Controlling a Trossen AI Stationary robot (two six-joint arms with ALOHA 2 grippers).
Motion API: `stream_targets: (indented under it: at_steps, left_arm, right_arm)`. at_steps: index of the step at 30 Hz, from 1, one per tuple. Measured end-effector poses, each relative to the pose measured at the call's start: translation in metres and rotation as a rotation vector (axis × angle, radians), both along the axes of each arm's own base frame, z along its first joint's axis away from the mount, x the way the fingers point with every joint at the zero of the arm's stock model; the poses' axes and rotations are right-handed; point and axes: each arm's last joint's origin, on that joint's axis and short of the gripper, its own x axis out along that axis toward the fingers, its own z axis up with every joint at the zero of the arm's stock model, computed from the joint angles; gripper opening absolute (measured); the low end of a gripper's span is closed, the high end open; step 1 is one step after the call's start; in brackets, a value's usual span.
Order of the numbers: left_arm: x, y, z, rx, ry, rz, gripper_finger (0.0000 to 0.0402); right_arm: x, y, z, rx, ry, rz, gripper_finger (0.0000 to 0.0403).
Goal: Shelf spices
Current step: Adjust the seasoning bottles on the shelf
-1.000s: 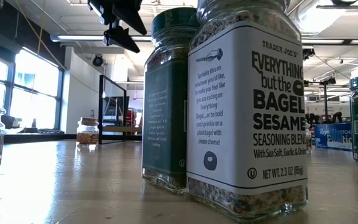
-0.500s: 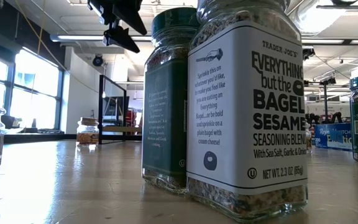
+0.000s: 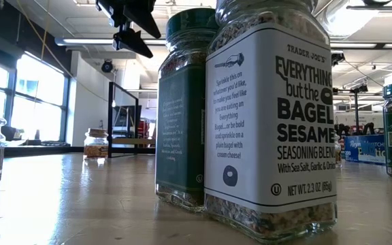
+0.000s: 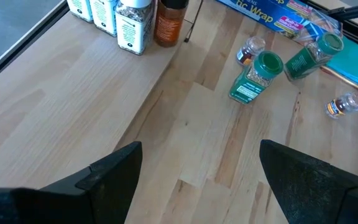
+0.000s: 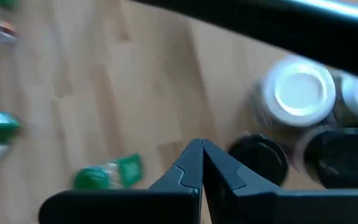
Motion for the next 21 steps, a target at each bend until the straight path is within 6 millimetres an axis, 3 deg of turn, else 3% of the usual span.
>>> stream_targets:
  at_steps: [7,21]
  left_arm:
    - [0.0,0.0,0.0,0.009,0.002,-0.002,0.032]
    - [0.001,0.0,0.001,-0.011,-0.017,0.022,0.0319]
  right_arm:
    - [-0.005,0.0,-0.03,-0.029,0.12,-0.096,0.0]
    - [-0.006,-0.005,-0.019,-0.076,0.137,-0.191,0.0]
